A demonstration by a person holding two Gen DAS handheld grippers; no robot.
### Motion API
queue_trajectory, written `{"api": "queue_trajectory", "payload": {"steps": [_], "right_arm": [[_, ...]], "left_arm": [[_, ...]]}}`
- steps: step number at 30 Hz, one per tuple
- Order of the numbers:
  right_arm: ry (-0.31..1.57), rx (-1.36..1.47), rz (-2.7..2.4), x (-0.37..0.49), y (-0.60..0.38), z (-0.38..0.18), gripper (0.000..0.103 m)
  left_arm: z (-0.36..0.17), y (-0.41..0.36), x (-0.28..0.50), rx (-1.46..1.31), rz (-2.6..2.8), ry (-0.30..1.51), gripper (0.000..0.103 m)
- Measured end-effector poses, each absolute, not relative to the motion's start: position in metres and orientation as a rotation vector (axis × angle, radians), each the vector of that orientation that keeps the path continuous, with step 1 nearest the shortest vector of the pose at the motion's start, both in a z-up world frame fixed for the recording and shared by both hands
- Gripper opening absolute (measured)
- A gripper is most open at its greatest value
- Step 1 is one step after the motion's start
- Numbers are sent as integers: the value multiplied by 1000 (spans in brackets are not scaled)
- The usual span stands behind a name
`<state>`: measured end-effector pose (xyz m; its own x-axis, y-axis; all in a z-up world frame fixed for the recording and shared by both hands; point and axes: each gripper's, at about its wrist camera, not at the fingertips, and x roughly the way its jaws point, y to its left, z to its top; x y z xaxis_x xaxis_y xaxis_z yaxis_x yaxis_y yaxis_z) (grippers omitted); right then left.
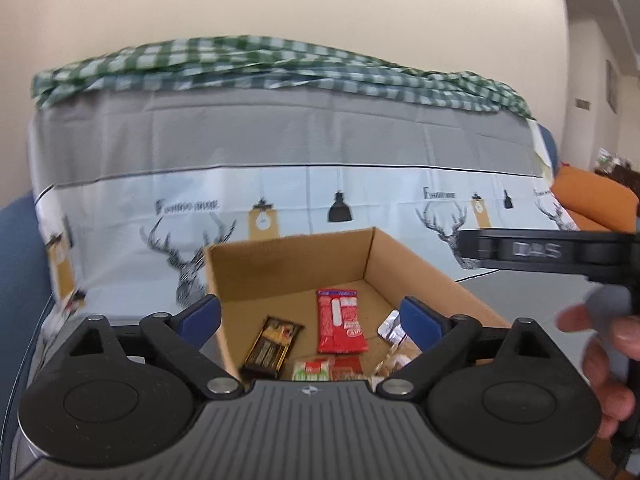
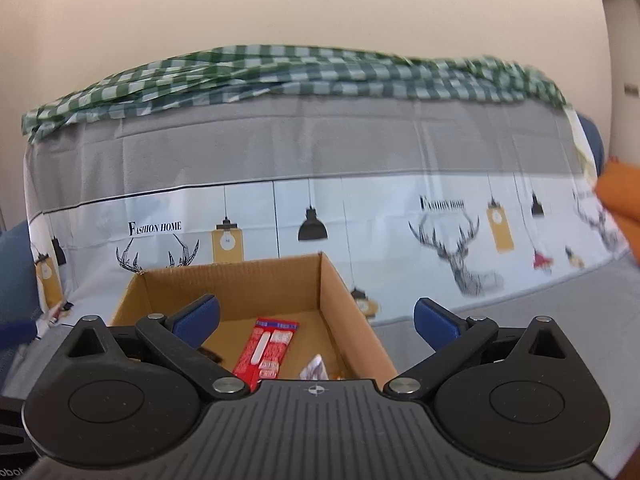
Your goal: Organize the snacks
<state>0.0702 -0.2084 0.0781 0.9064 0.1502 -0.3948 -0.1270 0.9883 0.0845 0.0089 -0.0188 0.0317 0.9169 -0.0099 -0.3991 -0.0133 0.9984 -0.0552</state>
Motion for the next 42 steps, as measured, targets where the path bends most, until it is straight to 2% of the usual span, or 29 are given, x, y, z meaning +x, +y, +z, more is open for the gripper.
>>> {"api": "queue_trajectory", "payload": {"steps": [1,7,10,19,42], "right_arm": [[411,69,142,61,-214,78,102],[524,103,138,22,-234,57,102],[607,86,153,23,-233,46,102],[654,-25,162,34,-223,36,102],[618,-98,210,28,-212,42,102]], "left_arm": [[32,-20,3,-70,13,424,103],[14,-31,-43,-180,100,559,102],[0,-39,-35,-162,105,654,102],[-7,-36,-18,-195,126,726,102],[-10,-37,-14,-204,132,728,102]]}}
